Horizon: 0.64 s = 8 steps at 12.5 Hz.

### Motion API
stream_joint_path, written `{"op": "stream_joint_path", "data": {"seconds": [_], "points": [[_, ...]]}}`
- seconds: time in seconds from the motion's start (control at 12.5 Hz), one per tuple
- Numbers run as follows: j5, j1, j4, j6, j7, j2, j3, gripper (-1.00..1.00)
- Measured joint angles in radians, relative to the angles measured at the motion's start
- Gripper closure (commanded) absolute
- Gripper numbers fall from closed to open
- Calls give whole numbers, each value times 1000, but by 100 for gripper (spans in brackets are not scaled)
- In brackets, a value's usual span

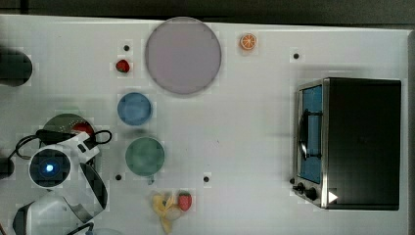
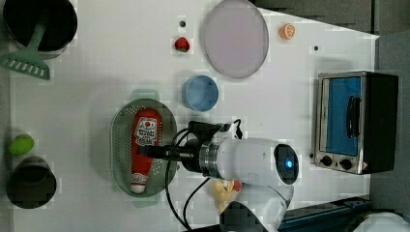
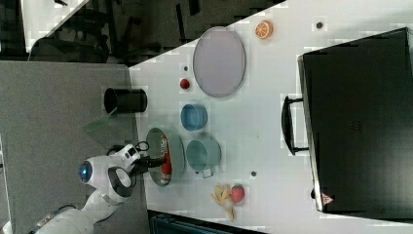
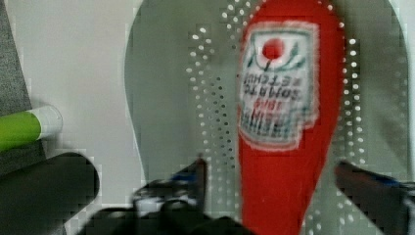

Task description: Pick Ketchup from the table and place it in strainer.

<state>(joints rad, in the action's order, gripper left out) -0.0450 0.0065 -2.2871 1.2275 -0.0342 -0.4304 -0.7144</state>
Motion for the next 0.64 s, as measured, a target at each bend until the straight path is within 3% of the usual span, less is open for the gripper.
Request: {"op": "stream_joint_path", "data": {"seconds": [0.32,0.64], "points": [[7,-22,-6,-51,1,126,5,-100],[7,-127,14,-251,5,332,16,-100]]}}
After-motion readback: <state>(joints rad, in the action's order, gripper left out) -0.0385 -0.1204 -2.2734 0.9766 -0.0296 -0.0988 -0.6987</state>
